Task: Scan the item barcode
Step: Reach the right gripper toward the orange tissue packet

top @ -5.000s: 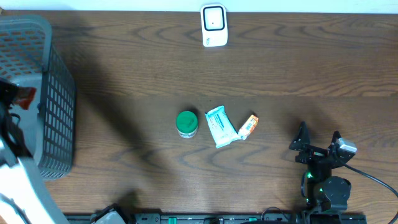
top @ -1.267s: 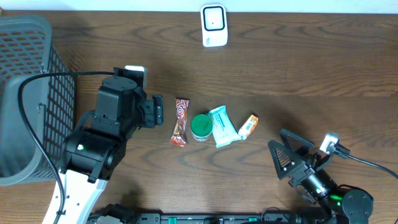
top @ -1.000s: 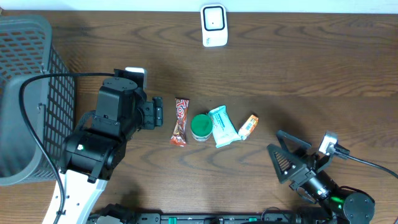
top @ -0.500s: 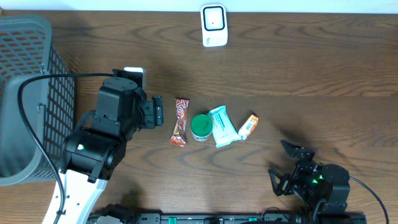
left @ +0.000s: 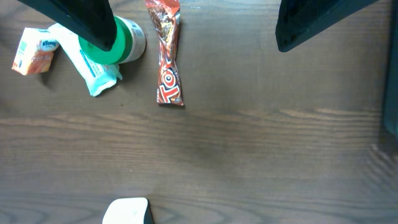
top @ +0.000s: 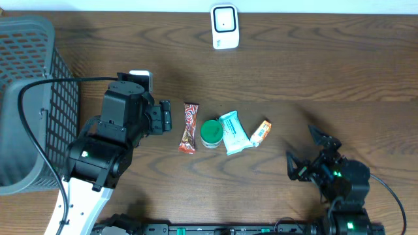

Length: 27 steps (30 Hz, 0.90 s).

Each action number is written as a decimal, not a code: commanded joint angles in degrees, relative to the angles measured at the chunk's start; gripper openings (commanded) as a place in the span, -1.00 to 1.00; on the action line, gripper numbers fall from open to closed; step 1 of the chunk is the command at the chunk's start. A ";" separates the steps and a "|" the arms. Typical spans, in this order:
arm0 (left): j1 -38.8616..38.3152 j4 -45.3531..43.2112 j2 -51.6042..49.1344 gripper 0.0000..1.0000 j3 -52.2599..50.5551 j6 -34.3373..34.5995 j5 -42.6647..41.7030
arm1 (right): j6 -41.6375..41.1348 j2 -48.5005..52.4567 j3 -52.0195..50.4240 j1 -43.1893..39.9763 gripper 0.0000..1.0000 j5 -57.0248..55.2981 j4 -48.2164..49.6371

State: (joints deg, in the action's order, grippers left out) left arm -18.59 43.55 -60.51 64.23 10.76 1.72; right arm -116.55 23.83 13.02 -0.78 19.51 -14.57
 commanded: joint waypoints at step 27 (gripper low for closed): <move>0.02 0.17 -0.09 0.65 0.50 0.90 0.70 | -0.96 70.31 2.08 -0.02 0.98 35.06 47.56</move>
State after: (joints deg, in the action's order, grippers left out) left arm -18.59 43.53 -60.64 64.20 10.92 1.74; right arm -116.53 88.14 15.92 -0.82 50.24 31.14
